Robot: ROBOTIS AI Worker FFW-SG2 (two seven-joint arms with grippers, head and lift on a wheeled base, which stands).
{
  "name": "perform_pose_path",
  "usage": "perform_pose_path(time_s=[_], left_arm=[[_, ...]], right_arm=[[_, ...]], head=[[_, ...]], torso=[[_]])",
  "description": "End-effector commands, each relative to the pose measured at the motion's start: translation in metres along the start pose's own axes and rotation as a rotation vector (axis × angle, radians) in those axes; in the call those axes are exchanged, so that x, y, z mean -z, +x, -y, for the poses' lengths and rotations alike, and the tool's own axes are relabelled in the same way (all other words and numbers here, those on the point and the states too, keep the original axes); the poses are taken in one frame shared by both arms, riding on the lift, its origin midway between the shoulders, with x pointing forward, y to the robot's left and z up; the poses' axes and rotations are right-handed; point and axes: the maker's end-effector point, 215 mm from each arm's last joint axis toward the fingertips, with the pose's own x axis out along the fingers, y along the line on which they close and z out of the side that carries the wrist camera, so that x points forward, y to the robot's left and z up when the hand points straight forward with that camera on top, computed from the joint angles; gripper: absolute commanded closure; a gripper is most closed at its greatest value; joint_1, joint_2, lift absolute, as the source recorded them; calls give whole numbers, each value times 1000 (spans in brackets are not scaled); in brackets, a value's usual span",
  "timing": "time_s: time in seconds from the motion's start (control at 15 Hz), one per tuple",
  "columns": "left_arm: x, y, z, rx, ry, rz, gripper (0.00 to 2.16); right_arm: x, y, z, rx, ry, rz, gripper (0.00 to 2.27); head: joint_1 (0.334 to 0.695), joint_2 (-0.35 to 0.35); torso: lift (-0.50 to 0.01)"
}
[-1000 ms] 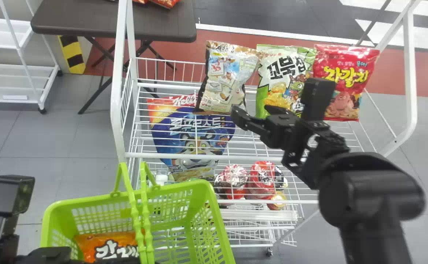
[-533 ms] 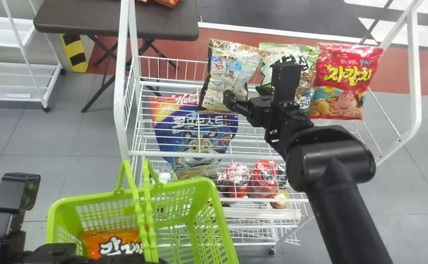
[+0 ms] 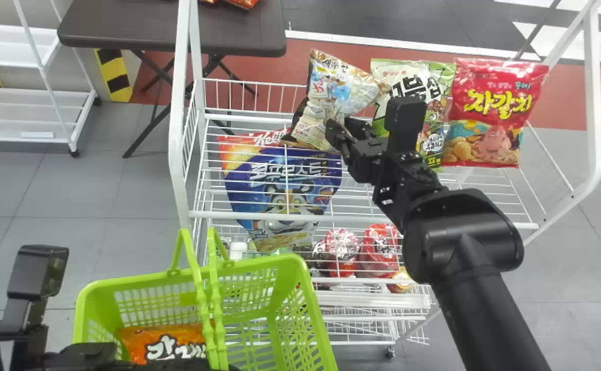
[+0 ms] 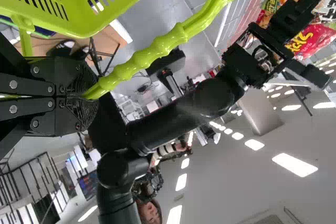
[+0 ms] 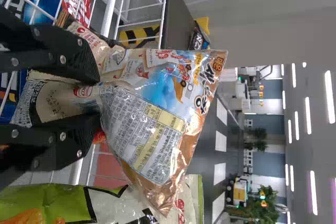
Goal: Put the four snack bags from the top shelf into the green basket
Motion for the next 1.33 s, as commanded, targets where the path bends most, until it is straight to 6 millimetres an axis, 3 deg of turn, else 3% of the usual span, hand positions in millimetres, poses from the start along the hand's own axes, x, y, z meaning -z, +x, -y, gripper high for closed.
perform_pose_path(time_s=[0.0, 0.27, 0.4, 0.53, 0.73, 1.07, 1.27], left_arm=[[1, 0, 4, 13, -1, -1, 2148], [1, 1, 5, 15, 2, -1, 2148], [-1, 0, 5, 13, 5, 1, 2148], [-9, -2, 3, 7, 17, 11, 2148], [-24, -5, 3, 0, 42, 19, 2148], [-32, -6, 4, 3, 54, 24, 2148], [-33, -4, 5, 9, 54, 22, 2148]], right_arm=[[-19, -20, -10, -15, 4, 59, 2246], [-47, -72, -50, -111, 65, 76, 2246], [-41, -108, -82, -165, 98, 5, 2246], [-10, -146, -116, -243, 138, -134, 2246], [32, -197, -151, -323, 185, -313, 2246], [86, -278, -189, -427, 272, -592, 2246], [115, -289, -210, -464, 268, -684, 2243]], head=[[695, -145], [695, -134], [695, -124], [695, -96], [695, -57], [695, -7], [695, 12]], torso=[[-6], [-6], [-6], [-6], [-6], [-6], [-6]])
